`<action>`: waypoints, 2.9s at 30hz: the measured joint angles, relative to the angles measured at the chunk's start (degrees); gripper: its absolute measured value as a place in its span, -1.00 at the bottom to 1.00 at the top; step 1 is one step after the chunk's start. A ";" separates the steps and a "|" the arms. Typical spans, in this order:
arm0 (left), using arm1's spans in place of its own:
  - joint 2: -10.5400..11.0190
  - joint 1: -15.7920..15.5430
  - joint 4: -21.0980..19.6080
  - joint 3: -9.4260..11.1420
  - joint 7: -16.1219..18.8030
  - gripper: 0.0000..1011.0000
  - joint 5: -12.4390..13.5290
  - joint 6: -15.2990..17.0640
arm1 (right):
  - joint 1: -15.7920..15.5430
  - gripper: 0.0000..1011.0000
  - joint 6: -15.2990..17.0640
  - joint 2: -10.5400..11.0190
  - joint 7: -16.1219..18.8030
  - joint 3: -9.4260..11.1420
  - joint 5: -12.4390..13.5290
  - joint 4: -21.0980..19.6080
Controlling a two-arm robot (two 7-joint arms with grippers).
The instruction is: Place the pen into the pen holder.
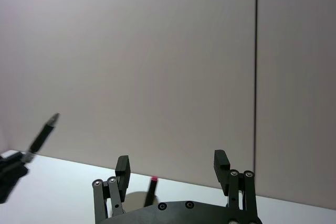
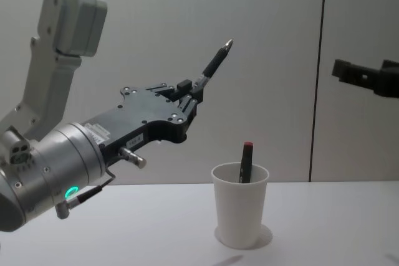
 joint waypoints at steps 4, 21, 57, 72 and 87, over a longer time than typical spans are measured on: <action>-0.02 -0.03 0.13 0.00 -0.18 -0.72 -0.04 -0.21 | -0.23 0.98 0.17 0.35 3.03 0.05 2.17 -0.42; -0.07 -0.11 0.33 0.00 -0.60 -0.72 -0.16 -0.66 | 1.13 0.98 4.02 0.56 15.58 -1.18 11.06 0.36; -0.07 -0.12 0.40 0.00 -0.73 -0.72 -0.17 -0.79 | 11.39 0.98 9.44 -4.59 20.65 -6.44 18.55 15.02; -0.06 -0.12 0.40 0.00 -0.72 -0.72 -0.17 -0.78 | 14.64 0.98 9.41 -6.34 20.71 -8.31 19.20 19.16; -0.06 -0.12 0.40 0.00 -0.72 -0.72 -0.17 -0.78 | 16.49 0.62 8.67 -7.38 20.47 -9.82 18.86 21.37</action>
